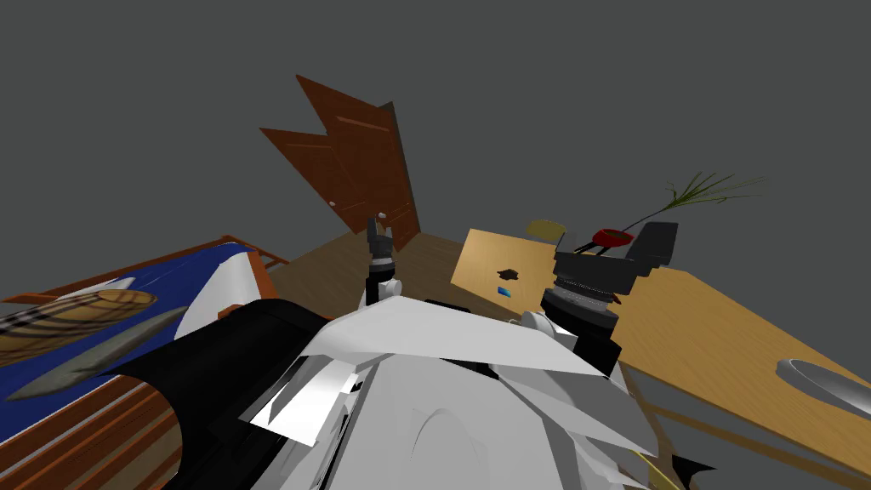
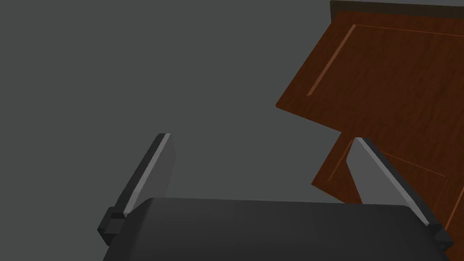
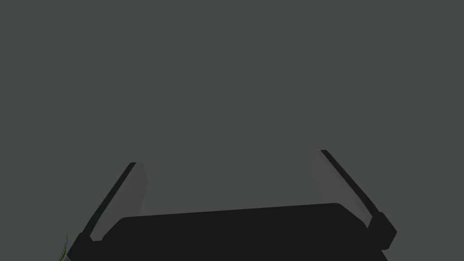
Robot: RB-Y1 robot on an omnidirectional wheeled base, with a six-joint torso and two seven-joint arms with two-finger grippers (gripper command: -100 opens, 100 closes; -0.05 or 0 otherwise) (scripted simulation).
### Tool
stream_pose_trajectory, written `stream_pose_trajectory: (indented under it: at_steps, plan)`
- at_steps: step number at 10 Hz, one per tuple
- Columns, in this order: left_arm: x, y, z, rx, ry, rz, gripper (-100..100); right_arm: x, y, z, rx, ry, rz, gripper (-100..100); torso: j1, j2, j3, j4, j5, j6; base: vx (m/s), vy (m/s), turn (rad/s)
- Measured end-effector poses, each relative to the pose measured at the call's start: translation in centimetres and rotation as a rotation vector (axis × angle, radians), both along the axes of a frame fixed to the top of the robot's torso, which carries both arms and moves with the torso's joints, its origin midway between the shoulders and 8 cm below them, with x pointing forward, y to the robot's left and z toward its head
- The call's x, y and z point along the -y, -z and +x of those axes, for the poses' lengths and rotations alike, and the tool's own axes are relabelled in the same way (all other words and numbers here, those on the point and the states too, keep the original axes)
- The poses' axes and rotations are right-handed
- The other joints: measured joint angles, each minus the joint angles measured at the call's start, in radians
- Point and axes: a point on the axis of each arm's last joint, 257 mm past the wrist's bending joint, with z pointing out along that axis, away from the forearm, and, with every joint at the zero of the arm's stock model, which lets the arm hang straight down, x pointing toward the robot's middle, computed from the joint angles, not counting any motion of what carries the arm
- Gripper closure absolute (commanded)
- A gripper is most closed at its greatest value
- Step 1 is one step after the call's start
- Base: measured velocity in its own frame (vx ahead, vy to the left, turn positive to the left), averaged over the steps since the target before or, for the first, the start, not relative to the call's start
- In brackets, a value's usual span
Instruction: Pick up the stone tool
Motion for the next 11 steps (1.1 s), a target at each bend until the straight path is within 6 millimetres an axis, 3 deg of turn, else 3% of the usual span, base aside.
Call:
stream_pose_trajectory:
  at_steps: [4,6,11]
  plan:
    - [0.0,0.0,0.0,0.0,0.0,0.0,0,-0.8,1.7,1.1,-0.061,-0.024,-0.095,-100,-0.001,0.014,0.008,0.003,0.0,0.0,-0.184,-0.004,0.085]
    - [0.0,0.0,0.0,0.0,0.0,0.0,0,-1.4,3.6,1.8,-0.109,-0.039,-0.165,-100,-0.001,0.014,0.008,0.003,0.0,0.0,-0.207,-0.006,0.159]
    - [0.0,0.0,0.0,0.0,0.0,0.0,0,-2.6,8.3,3.2,-0.219,-0.068,-0.319,-100,-0.002,0.007,0.004,0.002,0.0,0.0,-0.11,0.0,0.112]
